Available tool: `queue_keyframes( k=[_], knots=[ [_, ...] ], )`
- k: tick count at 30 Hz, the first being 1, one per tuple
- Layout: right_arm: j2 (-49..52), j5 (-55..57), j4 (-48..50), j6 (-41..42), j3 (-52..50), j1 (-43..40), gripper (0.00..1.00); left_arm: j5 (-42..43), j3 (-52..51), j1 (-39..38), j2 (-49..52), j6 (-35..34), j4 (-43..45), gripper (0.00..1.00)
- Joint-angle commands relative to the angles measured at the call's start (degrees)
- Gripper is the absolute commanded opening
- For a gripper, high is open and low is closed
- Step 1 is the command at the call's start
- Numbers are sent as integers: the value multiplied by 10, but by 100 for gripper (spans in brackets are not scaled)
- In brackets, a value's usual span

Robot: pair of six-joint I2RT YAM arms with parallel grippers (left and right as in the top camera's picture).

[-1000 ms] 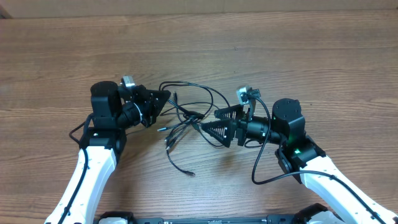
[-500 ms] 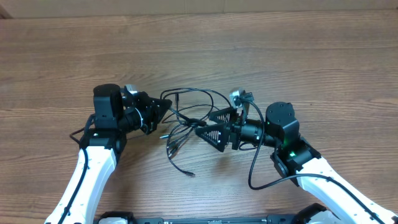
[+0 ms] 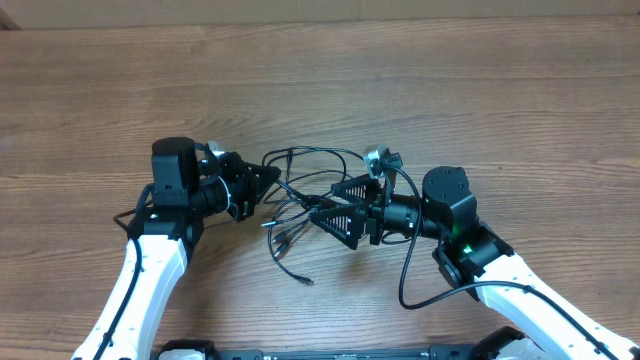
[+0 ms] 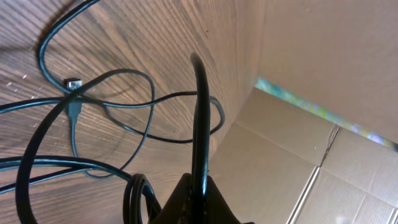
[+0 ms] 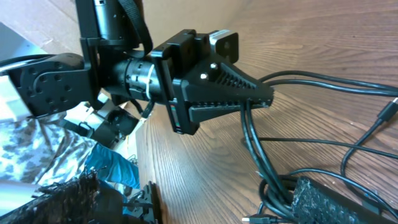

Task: Untangle cables

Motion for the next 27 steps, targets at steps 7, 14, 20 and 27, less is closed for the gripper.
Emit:
queue_keyframes(
  k=[7,14,20,27],
  knots=[
    [-5,29,-9,-20,2,3,100,36,4,2,1,-3,-16,4],
    [-5,40,-20,-31,2,2,99,34,4,2,1,-3,-17,4],
    [-5,40,-21,-34,2,2,100,29,4,2,1,-3,-17,4],
    [-5,45,-22,-35,2,2,100,35,4,2,1,-3,-17,4]
  ],
)
